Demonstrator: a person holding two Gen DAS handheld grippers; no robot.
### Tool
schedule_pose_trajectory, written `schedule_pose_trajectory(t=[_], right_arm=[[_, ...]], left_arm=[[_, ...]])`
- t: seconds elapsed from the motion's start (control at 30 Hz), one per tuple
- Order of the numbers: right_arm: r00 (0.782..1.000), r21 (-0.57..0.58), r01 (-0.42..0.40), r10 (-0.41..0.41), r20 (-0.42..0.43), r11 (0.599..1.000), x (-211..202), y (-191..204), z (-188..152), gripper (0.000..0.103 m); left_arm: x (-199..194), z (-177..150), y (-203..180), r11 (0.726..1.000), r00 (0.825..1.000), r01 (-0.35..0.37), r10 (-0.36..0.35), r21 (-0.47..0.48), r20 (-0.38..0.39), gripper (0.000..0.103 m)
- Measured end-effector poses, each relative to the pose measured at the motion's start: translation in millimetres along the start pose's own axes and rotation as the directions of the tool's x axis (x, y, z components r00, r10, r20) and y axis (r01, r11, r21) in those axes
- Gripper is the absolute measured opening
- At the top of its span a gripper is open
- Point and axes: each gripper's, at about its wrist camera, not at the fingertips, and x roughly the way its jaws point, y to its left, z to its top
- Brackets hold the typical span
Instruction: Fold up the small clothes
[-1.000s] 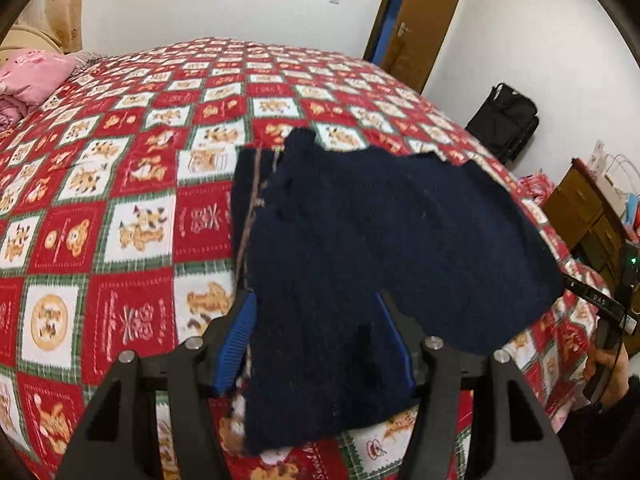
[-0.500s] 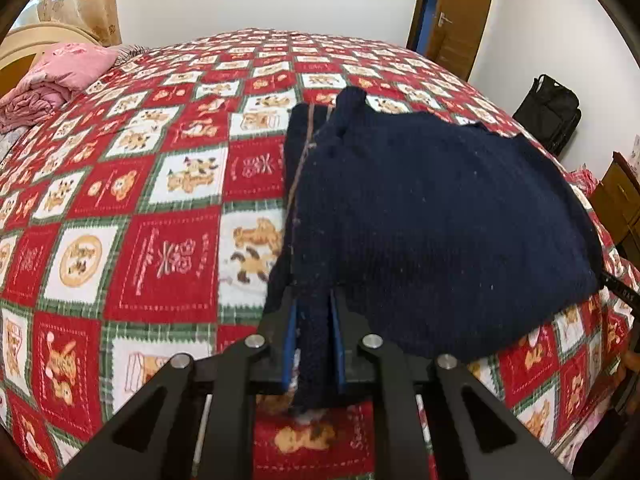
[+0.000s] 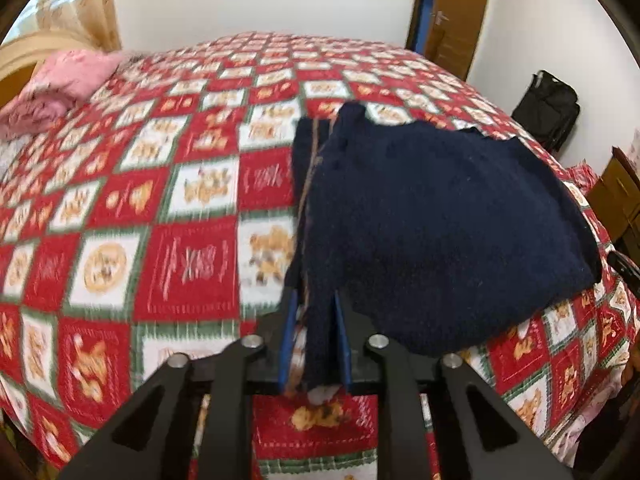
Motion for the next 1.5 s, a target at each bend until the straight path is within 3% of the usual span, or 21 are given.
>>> schedule_pose_trajectory(t=[0.07, 0.17, 0.27, 0.47, 0.53, 0.6, 0.73, 0.8, 0.97, 1.03, 1.13, 1.2, 1.27, 1.3, 1.37, 1.5], right_arm=[[1.000, 0.003, -0.027, 0.027, 0.001, 1.000, 4, 6, 4, 0.023], [0.999, -0.007, -0.044, 0.044, 0.004, 0.999, 12, 15, 8, 0.023], [0.997, 0.008, -0.067, 0.068, -0.022, 0.998, 22, 15, 4, 0.023], [0.993, 0.103, -0.087, 0.095, -0.076, 0.991, 39, -6, -14, 0.023], [0.989, 0.140, -0.101, 0.114, -0.091, 0.985, 44, -15, -20, 0.023], [0.988, 0.148, -0.119, 0.132, -0.083, 0.982, 44, -19, -23, 0.023], [0.989, 0.102, -0.107, 0.117, -0.092, 0.989, 46, -15, -23, 0.023], [0.989, 0.096, -0.106, 0.115, -0.093, 0.990, 48, -14, -22, 0.023], [0.985, 0.117, -0.127, 0.139, -0.100, 0.985, 48, -17, -19, 0.023], [0.980, 0.153, -0.159, 0.175, -0.095, 0.975, 43, -23, -15, 0.023], [0.980, 0.207, -0.195, 0.198, 0.006, 0.959, 18, -34, -8, 0.023], [0.977, 0.238, -0.213, 0.206, 0.058, 0.947, 6, -41, -3, 0.024], [0.973, 0.274, -0.231, 0.220, 0.070, 0.934, 3, -47, 1, 0.030], [0.973, 0.289, -0.232, 0.223, 0.063, 0.929, 3, -48, 1, 0.038], [0.971, 0.317, -0.240, 0.230, 0.069, 0.918, 4, -53, -2, 0.041], [0.976, 0.396, -0.219, 0.205, 0.078, 0.891, 7, -71, -10, 0.043]], left_arm=[[-7, 12, -5, 0.999, 0.999, -0.014, 0.012, 0.041, 0.043, 0.038], [-10, 33, -11, 0.996, 0.995, -0.026, 0.018, 0.089, 0.097, 0.049], [4, 61, -9, 0.996, 0.994, -0.005, -0.004, 0.087, 0.106, 0.049], [57, 107, -2, 0.999, 1.000, 0.017, -0.017, -0.029, 0.022, 0.047], [71, 113, -4, 1.000, 1.000, -0.004, 0.005, -0.025, 0.001, 0.047], [87, 113, -3, 0.997, 0.997, -0.071, 0.070, -0.019, -0.031, 0.046], [110, 98, 30, 0.979, 0.989, -0.126, 0.112, -0.160, -0.095, 0.042], [117, 91, 43, 0.962, 0.978, -0.188, 0.166, -0.196, -0.125, 0.037], [103, 89, 53, 0.962, 0.989, -0.104, 0.074, -0.253, -0.125, 0.037], [87, 91, 43, 0.973, 0.993, -0.094, 0.076, -0.212, -0.089, 0.037], [52, 86, 14, 0.990, 0.997, -0.081, 0.081, -0.112, -0.004, 0.037], [38, 82, -4, 0.996, 0.998, -0.045, 0.047, -0.075, 0.030, 0.037], [30, 77, -29, 0.999, 0.999, 0.026, -0.025, -0.027, 0.033, 0.037], [28, 76, -39, 0.998, 0.998, 0.055, -0.055, -0.007, 0.027, 0.037], [28, 69, -65, 0.992, 0.992, 0.123, -0.123, 0.038, 0.008, 0.037], [34, 60, -105, 0.987, 0.990, 0.141, -0.141, 0.079, -0.003, 0.040]])
